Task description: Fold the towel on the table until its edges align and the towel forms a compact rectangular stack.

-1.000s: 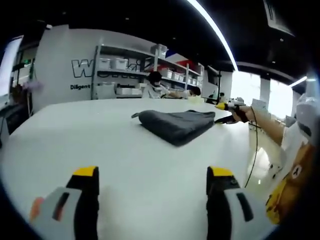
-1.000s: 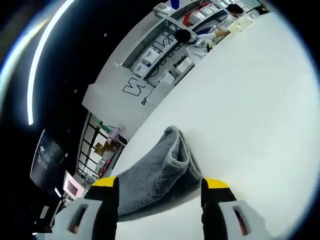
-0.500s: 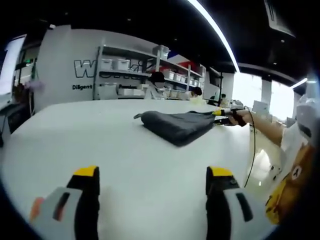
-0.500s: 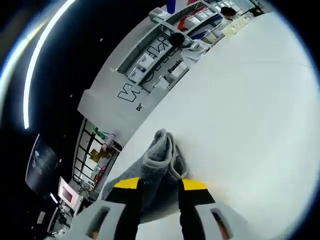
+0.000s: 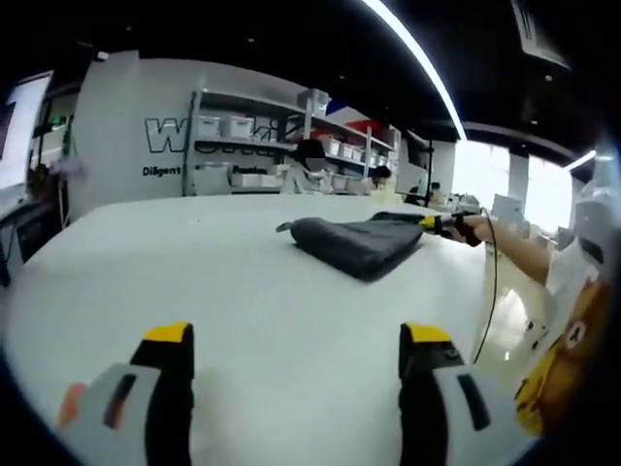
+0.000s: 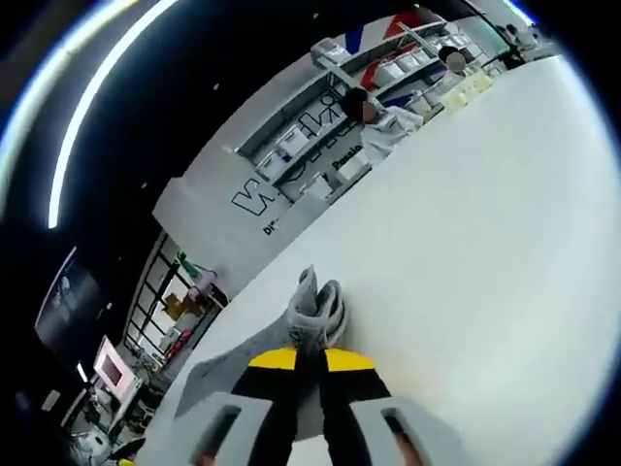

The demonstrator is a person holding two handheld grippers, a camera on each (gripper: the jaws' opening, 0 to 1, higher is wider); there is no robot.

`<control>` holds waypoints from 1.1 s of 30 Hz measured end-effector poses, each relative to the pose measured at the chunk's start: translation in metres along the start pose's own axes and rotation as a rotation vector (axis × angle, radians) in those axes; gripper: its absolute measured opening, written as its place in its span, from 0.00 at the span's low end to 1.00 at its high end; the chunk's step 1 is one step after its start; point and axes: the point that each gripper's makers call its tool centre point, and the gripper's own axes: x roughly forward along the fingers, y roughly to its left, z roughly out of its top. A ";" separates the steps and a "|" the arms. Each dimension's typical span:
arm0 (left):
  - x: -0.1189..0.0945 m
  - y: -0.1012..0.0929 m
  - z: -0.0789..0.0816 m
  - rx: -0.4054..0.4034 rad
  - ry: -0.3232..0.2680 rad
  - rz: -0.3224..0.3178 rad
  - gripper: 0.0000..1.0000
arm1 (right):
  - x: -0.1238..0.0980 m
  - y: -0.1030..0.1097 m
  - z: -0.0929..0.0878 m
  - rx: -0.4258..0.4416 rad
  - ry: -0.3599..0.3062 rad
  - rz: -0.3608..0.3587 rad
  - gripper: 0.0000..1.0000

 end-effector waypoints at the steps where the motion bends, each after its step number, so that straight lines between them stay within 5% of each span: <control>1: 0.000 0.000 0.000 0.001 0.001 0.000 0.92 | -0.003 -0.002 0.002 -0.004 -0.005 -0.007 0.06; 7: 0.001 -0.002 -0.003 0.000 0.009 -0.003 0.92 | -0.013 -0.001 0.009 -0.071 -0.044 -0.024 0.06; 14: 0.003 -0.005 -0.003 -0.003 0.006 -0.014 0.92 | -0.004 0.077 0.015 -0.367 -0.073 0.067 0.05; 22: -0.003 0.003 -0.004 -0.012 -0.007 -0.006 0.92 | 0.015 0.170 -0.022 -0.704 -0.028 0.197 0.05; 33: -0.010 0.008 -0.008 -0.026 -0.019 -0.008 0.92 | 0.032 0.234 -0.059 -0.823 0.007 0.324 0.05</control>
